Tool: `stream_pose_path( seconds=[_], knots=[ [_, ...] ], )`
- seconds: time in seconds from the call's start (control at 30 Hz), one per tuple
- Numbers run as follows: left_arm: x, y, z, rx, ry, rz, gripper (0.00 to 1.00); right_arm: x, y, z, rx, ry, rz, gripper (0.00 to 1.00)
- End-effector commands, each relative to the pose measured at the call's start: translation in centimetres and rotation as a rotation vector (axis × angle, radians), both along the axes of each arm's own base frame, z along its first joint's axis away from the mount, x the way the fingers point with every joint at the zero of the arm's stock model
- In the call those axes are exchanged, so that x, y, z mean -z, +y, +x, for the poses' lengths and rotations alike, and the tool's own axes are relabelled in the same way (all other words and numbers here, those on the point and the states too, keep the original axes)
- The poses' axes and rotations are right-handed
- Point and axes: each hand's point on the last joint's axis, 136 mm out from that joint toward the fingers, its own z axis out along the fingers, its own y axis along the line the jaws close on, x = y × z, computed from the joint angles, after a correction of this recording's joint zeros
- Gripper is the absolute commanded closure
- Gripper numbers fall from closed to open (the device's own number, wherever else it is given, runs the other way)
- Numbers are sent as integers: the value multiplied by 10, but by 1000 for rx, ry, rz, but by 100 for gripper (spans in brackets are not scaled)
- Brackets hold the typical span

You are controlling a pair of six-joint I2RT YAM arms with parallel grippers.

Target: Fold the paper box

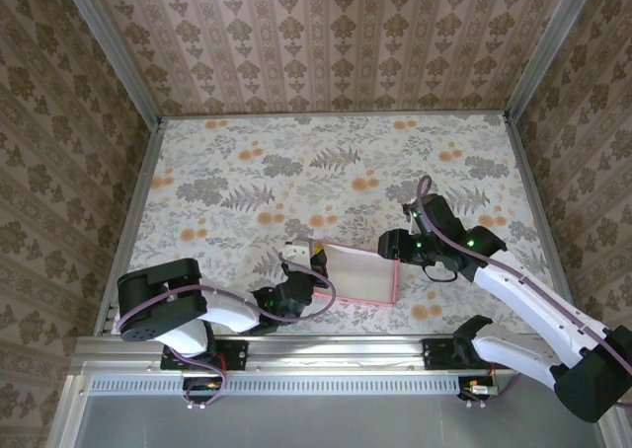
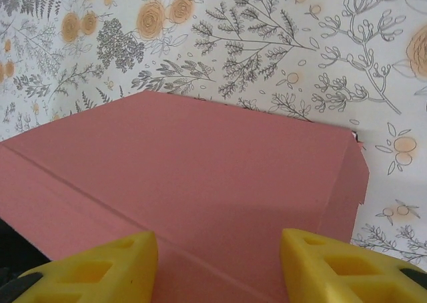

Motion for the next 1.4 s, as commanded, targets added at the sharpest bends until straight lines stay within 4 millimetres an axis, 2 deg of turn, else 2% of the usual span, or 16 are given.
stream_pose_path(
  seconds=[0.0, 0.2, 0.4, 0.5, 0.67, 1.13, 1.37],
  knots=[
    [9, -3, -4, 28, 21, 15, 100, 5, 3, 1, 40, 39, 39, 44],
    [11, -2, -4, 25, 23, 20, 100, 15, -24, -1, 102, 75, -128, 32],
    [11, -3, -4, 25, 24, 18, 100, 24, -25, -3, 135, 115, -115, 27],
    [11, -3, -4, 25, 24, 19, 100, 28, -21, -3, 160, 135, -73, 21],
    [11, -4, -4, 28, 24, 16, 100, 31, -8, 0, 197, 145, 59, 22],
    [9, -12, -6, 51, 27, 3, 100, 21, 4, 15, 261, 136, 191, 22],
    [7, -13, -6, 54, 23, 3, 100, 19, 4, 19, 293, 132, 222, 25]
  ],
)
